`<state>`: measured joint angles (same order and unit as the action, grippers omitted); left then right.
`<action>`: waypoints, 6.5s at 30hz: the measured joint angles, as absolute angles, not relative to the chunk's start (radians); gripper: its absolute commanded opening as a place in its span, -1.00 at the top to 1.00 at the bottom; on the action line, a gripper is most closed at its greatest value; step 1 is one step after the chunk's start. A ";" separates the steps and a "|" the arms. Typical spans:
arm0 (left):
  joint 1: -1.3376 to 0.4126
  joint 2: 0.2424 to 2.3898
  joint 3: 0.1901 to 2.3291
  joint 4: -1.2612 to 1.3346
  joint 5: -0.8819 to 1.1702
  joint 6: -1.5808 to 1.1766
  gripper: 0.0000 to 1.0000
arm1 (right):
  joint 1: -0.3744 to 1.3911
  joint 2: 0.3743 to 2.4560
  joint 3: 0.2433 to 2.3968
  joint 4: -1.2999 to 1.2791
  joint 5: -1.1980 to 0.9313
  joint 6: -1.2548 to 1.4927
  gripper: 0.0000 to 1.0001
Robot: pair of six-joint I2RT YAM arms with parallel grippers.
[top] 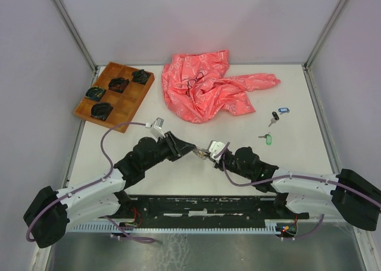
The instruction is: Put the keys on the keyring
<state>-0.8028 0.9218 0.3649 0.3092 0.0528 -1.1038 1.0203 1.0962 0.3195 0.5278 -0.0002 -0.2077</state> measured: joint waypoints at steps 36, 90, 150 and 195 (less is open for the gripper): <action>-0.803 1.002 0.365 0.355 0.187 -1.072 0.74 | 1.019 1.079 0.319 0.477 -0.022 -0.233 0.99; -0.813 1.283 0.164 1.332 0.142 -0.424 0.95 | 1.003 1.012 0.612 -0.017 -0.260 -0.105 0.03; -0.792 1.176 0.220 1.327 0.717 -0.042 0.48 | 0.855 0.922 0.649 -0.043 -0.598 -0.326 0.99; -0.792 1.186 0.262 1.099 0.727 0.031 0.39 | 0.975 1.402 1.346 -1.027 -0.258 -0.399 0.99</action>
